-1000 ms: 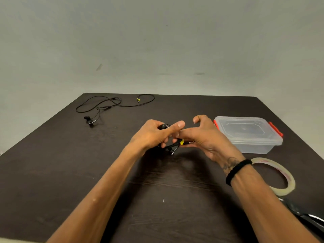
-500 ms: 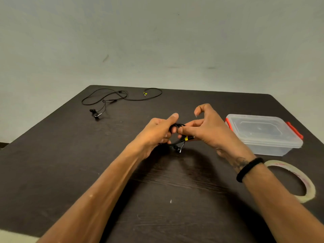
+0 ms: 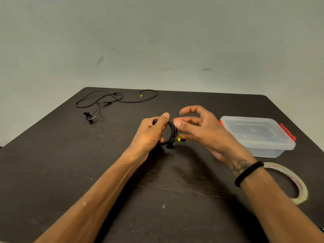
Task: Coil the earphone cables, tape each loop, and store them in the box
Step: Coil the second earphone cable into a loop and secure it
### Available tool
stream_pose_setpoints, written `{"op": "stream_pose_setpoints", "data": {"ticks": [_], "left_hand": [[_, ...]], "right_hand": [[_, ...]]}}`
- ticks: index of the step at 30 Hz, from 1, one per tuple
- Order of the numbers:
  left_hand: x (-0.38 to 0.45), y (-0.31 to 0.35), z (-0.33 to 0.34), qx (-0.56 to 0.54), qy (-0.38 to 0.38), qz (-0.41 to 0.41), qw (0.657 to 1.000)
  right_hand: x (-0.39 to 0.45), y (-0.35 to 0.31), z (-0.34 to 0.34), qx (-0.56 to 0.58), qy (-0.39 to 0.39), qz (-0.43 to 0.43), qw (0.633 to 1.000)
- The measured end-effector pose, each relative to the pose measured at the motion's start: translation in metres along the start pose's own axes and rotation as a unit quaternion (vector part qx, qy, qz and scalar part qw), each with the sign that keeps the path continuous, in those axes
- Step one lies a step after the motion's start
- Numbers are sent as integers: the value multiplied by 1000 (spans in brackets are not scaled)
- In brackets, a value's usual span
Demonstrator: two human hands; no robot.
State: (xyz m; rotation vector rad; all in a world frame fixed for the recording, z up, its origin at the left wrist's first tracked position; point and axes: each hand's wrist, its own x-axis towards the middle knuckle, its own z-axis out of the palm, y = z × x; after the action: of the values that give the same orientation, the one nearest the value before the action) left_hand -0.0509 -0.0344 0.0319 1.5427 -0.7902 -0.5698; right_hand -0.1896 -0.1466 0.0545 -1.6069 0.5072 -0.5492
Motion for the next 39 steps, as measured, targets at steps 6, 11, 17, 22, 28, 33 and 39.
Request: {"op": "stream_pose_setpoints", "data": {"ticks": [6, 11, 17, 22, 28, 33, 39], "left_hand": [[0, 5, -3, -17, 45, 7, 999], [-2, 4, 0, 3, 35, 11, 999], [-5, 4, 4, 13, 24, 22, 999], [-4, 4, 4, 3, 23, 17, 1000], [-6, 2, 9, 4, 20, 22, 1000], [-8, 3, 12, -85, 34, -33, 995], [-7, 7, 15, -169, 49, -106, 979]], "right_hand": [[2, -1, -7, -9, 51, -43, 998], [2, 0, -6, -31, 65, -62, 995], [-1, 1, -1, -108, 68, -96, 987], [-3, -2, -1, -186, 45, -127, 973], [-3, 1, 1, -232, 19, -146, 961], [-2, 4, 3, -245, 32, -167, 954], [-1, 6, 5, -141, 41, -144, 979]]}}
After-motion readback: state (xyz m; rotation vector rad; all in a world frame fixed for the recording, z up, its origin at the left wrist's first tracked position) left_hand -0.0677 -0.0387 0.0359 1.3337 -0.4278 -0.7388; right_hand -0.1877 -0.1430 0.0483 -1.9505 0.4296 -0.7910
